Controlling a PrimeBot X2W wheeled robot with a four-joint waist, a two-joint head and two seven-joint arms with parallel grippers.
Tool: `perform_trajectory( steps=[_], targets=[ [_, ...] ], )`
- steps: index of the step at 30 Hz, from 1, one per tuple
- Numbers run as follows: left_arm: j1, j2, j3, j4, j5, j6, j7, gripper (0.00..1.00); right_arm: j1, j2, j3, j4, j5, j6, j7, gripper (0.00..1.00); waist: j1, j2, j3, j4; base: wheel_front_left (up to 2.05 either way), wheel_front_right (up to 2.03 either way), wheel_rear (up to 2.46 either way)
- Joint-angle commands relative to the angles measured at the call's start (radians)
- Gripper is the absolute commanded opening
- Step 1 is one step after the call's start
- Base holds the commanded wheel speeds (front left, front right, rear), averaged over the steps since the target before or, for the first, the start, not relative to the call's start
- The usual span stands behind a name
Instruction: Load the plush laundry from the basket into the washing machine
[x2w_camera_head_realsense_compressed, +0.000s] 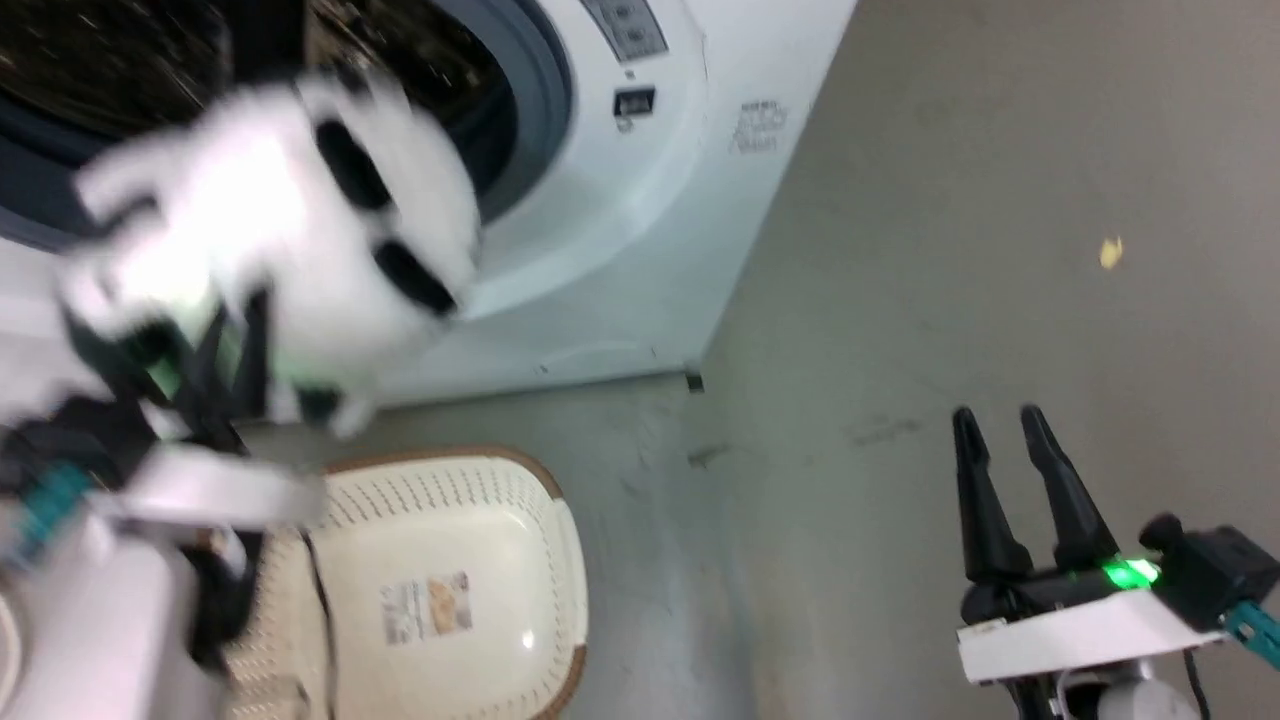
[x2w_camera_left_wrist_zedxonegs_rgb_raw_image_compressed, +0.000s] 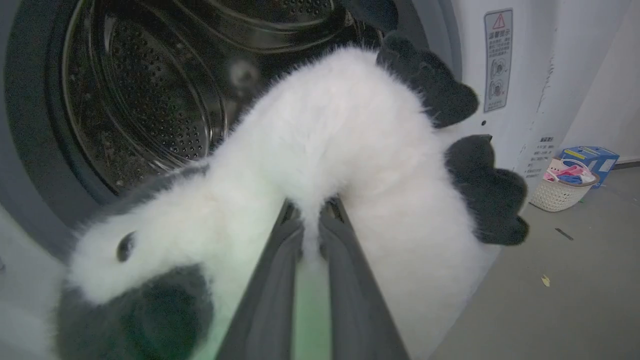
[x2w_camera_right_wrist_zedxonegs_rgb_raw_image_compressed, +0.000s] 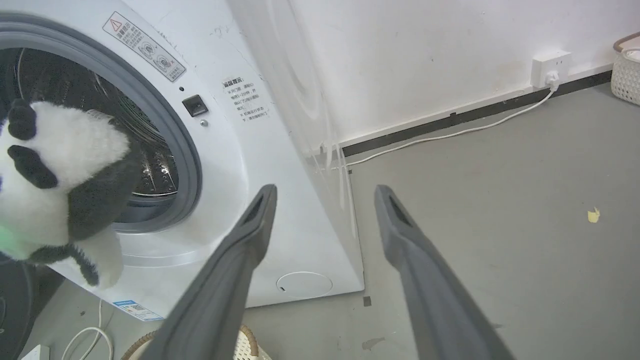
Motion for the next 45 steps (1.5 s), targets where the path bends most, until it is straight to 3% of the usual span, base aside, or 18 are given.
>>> perform_trajectory(
  steps=[1, 8, 17, 22, 30, 31, 32, 33, 41, 42, 45],
  targets=[
    [-0.055, 0.02, 0.012, -0.016, -0.001, -0.009, 0.007, 0.0, -0.018, 0.001, 0.009, -0.006, 0.01, -0.001, -0.005, 1.0, -0.0001, 0.0, 0.07, -0.039, 0.0, 0.0, 0.0],
    [-0.334, 0.142, 0.042, 0.026, -0.025, -0.037, 0.156, 0.0, -0.063, 0.001, 0.048, -0.019, 0.048, -0.001, -0.005, 1.0, -0.0001, 0.0, 0.214, -0.11, 0.0, 0.0, 0.0],
    [-0.709, 0.268, 0.011, 0.279, -0.002, -0.058, 0.292, 0.0, -0.103, 0.001, 0.091, -0.035, 0.108, -0.001, -0.005, 1.0, -0.0001, 0.0, 0.339, -0.198, 0.0, 0.0, 0.0],
    [-0.869, 0.314, -0.005, 0.458, 0.008, -0.063, 0.334, 0.0, -0.112, 0.001, 0.116, -0.043, 0.134, -0.001, -0.005, 1.0, -0.0001, 0.0, 0.38, -0.233, 0.0, 0.0, 0.0],
    [-1.013, 0.34, -0.125, 0.674, 0.021, -0.074, 0.353, 0.0, -0.126, 0.001, 0.114, -0.04, 0.153, -0.001, -0.005, 1.0, -0.0001, 0.0, 0.408, -0.246, 0.0, 0.0, 0.0],
    [-1.017, 0.339, -0.133, 0.686, 0.02, -0.074, 0.343, 0.2, -0.129, 0.001, 0.113, -0.04, 0.153, -0.001, -0.005, 1.0, -0.0001, 0.0, 0.405, -0.243, 0.0, 0.0, 0.0],
    [-1.019, 0.337, -0.142, 0.698, 0.02, -0.074, 0.332, 0.96, -0.13, 0.001, 0.112, -0.039, 0.152, -0.001, -0.005, 1.0, -0.0001, 0.0, 0.4, -0.24, 0.0, 0.0, 0.0],
    [-1.02, 0.333, -0.15, 0.71, 0.019, -0.074, 0.321, 1.0, -0.131, 0.001, 0.109, -0.038, 0.149, -0.001, -0.005, 1.0, -0.0001, 0.0, 0.393, -0.235, 0.0, 0.0, 0.0],
    [-0.957, 0.288, -0.212, 0.764, -0.023, -0.075, 0.175, 1.0, -0.132, 0.001, 0.061, -0.034, 0.098, -0.001, -0.005, 1.0, -0.0001, 0.0, 0.287, -0.174, 0.0, 0.0, 0.0],
    [-0.895, 0.26, -0.227, 0.771, -0.056, -0.075, 0.099, 1.0, -0.122, 0.001, 0.034, -0.031, 0.066, -0.001, -0.005, 1.0, -0.0001, 0.0, 0.223, -0.141, 0.0, 0.0, 0.0],
    [-0.81, 0.221, -0.238, 0.769, -0.095, -0.075, 0.032, 1.0, -0.107, 0.001, 0.006, -0.023, 0.029, -0.001, -0.005, 1.0, -0.0001, 0.0, 0.145, -0.101, 0.0, 0.0, 0.0]
  ],
)
